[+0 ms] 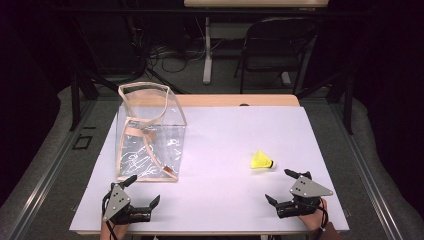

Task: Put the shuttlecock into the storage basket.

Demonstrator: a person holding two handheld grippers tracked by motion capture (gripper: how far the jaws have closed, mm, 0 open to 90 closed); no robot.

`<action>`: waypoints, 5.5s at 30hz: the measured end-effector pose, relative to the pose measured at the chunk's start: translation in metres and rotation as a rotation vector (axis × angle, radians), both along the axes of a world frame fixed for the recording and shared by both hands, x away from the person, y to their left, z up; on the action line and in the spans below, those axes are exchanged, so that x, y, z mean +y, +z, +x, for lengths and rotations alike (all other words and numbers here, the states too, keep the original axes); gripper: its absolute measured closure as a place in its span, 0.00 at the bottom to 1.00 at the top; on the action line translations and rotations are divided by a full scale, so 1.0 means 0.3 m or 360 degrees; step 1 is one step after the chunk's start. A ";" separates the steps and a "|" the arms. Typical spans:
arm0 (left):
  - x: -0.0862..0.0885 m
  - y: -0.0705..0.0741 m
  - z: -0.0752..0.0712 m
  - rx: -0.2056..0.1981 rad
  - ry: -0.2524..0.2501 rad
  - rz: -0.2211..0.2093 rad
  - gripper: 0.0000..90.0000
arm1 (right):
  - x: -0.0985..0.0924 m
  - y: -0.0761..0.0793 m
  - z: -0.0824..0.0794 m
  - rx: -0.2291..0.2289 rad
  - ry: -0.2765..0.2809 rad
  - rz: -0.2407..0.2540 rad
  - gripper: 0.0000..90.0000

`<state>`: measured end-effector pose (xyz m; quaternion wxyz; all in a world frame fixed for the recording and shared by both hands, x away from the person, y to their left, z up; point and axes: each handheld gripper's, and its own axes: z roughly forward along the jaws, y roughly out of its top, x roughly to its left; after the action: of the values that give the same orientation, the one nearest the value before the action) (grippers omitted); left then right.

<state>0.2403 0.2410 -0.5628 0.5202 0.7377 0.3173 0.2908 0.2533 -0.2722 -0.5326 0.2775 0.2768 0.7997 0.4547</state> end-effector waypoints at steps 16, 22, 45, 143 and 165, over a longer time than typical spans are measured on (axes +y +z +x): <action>0.000 0.001 -0.001 -0.0005 -0.0004 -0.0001 0.00 | 0.004 0.013 0.040 0.0043 0.0017 -0.0063 0.00; 0.000 0.002 -0.001 -0.0006 -0.0002 0.0002 0.00 | 0.004 0.022 0.053 0.0059 0.0026 -0.0089 0.00; -0.001 0.002 0.000 -0.0004 -0.0003 0.0003 0.00 | -0.002 0.081 0.112 0.0075 0.0037 -0.0199 0.00; -0.001 0.001 0.005 0.0002 0.0002 0.0001 0.00 | 0.025 0.160 0.415 0.0437 0.0298 -0.0734 0.00; -0.004 0.001 0.005 0.0011 -0.0005 0.0010 0.00 | 0.052 0.097 0.431 0.0584 0.0296 -0.0861 0.17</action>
<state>0.2420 0.2399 -0.5627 0.5172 0.7409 0.3170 0.2883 0.3824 -0.2567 -0.5035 0.1496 0.1961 0.9499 0.1919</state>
